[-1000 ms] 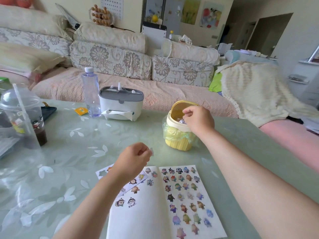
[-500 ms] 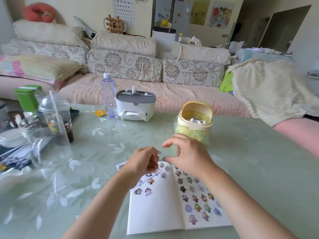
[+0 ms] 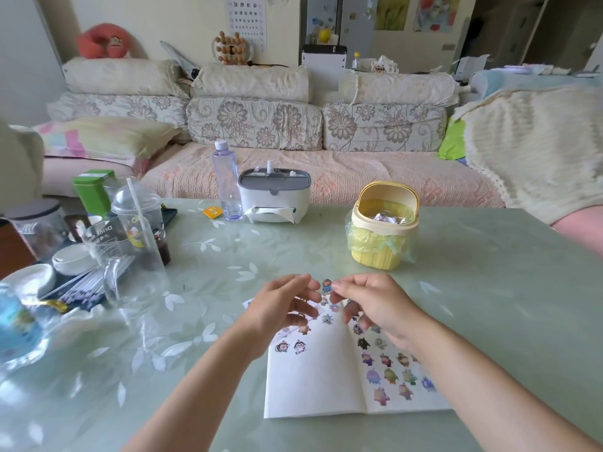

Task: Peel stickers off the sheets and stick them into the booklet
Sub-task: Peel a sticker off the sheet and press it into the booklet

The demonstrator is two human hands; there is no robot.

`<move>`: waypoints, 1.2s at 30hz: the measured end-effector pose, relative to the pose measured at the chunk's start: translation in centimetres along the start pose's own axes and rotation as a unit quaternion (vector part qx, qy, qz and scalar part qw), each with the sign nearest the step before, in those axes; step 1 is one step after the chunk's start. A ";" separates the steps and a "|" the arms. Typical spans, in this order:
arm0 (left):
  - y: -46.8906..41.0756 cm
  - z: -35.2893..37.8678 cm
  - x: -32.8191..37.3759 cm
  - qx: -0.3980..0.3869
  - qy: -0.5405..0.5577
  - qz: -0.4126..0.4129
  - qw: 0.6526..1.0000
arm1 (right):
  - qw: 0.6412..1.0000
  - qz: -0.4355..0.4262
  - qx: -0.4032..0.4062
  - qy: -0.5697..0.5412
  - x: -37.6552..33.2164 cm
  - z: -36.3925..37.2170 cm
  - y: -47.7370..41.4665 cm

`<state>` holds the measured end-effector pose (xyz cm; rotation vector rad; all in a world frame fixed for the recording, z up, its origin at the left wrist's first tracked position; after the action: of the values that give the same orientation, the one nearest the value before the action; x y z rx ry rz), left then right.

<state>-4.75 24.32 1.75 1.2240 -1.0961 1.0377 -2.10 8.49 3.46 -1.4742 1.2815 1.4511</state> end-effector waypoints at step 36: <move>0.6 -1.8 -4.5 0.001 -0.641 0.181 0.746 | 0.876 0.002 -0.093 0.472 3.4 3.2 -2.4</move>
<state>-5.98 26.07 -2.62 1.7948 -2.4573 0.3008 -1.16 11.55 -0.69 -2.4674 1.6965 0.8345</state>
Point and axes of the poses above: each hand's wrist, its own y-axis away from the middle knuckle, its own z-axis out of the palm, x = y × z, the point moved 8 cm from there along -y, towards the middle knuckle, and after that the axes turned 4 degrees about -y, right-handed, at the moved point
